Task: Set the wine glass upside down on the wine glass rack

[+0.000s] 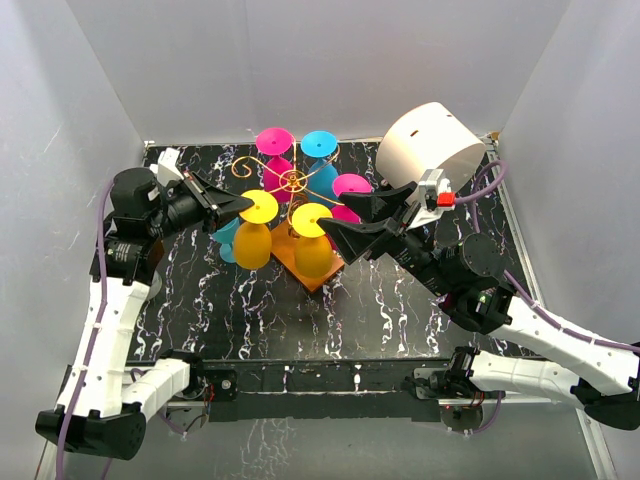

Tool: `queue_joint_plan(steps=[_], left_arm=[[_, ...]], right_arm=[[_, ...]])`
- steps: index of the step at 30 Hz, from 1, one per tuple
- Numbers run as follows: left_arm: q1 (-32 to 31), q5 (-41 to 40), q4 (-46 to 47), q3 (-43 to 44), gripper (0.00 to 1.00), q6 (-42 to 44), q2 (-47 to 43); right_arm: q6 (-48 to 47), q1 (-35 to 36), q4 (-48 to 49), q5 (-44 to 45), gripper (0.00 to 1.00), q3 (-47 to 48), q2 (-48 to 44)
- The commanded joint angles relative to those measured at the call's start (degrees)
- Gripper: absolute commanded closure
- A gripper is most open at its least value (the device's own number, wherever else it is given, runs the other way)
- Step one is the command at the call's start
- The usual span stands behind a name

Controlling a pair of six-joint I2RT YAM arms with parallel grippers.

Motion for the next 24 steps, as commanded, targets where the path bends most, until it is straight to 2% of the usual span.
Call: queue_joint_plan(steps=[1,20,24], left_arm=[[-0.2,1.9,1.2,-0.3,1.0,0.8,-0.2],[-1.3,1.6,-2.8,0.7,0.85,3.9,0.9],[-1.3,1.7,-4.2,1.3,0.77,4.3,0.7]], right_arm=[[-0.5,0.3,2.8,0.3,0.33,0.0,-0.3],[-0.4,0.3,2.9,0.4,0.33,-0.1,-0.1],[-0.3,0.2,2.7,0.4,0.33,-0.2,-0.3]])
